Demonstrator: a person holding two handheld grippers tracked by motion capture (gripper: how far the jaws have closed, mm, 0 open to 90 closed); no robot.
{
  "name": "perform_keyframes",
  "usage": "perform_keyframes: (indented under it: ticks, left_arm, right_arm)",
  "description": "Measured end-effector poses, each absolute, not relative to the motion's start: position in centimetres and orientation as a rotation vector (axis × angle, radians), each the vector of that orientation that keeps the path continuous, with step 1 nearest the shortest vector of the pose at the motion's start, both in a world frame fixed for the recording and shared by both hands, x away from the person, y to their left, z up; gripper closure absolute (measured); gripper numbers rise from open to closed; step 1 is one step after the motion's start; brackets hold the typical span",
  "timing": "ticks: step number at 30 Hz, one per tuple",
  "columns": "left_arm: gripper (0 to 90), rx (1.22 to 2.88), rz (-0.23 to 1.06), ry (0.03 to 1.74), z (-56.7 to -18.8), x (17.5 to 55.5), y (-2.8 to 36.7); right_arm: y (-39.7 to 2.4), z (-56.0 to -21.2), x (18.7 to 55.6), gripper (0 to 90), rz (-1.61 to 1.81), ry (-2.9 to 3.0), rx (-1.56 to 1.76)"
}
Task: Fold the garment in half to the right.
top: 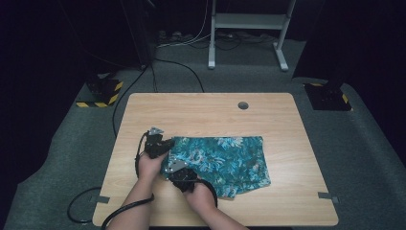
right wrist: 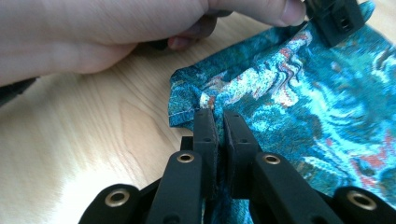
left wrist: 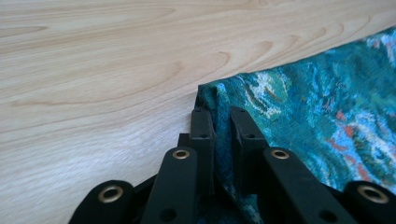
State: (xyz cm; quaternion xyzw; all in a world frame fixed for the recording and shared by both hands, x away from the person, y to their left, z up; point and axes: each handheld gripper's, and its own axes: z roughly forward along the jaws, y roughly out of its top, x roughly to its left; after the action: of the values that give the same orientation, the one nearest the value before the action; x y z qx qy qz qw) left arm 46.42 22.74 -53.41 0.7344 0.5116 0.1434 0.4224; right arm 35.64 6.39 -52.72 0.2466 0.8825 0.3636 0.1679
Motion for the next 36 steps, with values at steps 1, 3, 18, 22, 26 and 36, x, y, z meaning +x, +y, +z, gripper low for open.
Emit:
perform_keyframes:
  ticks: [1,3,18,22,26,36]
  left_arm:
    - [81.1,1.832,0.354,1.284,-53.3,46.3,23.0]
    - [81.0,1.820,0.355,1.289,-52.9,46.1,23.4]
    - [81.1,1.767,0.406,1.283,-48.8,44.1,25.6]
    - [81.1,1.746,0.413,1.285,-47.9,43.9,25.8]
    - [81.2,1.719,0.408,1.269,-46.6,43.8,25.3]
    - [81.3,1.740,0.407,1.197,-44.1,44.4,20.5]
  right_arm:
    - [6.5,-52.5,35.5,85.1,1.043,2.507,0.692]
    - [6.7,-52.1,35.3,85.0,1.065,2.502,0.685]
    - [8.4,-49.1,33.6,85.0,1.166,2.448,0.619]
    - [8.4,-48.4,33.4,85.0,1.172,2.425,0.600]
    - [7.8,-47.5,33.2,85.1,1.190,2.387,0.594]
    - [3.3,-45.5,32.7,85.1,1.246,2.282,0.632]
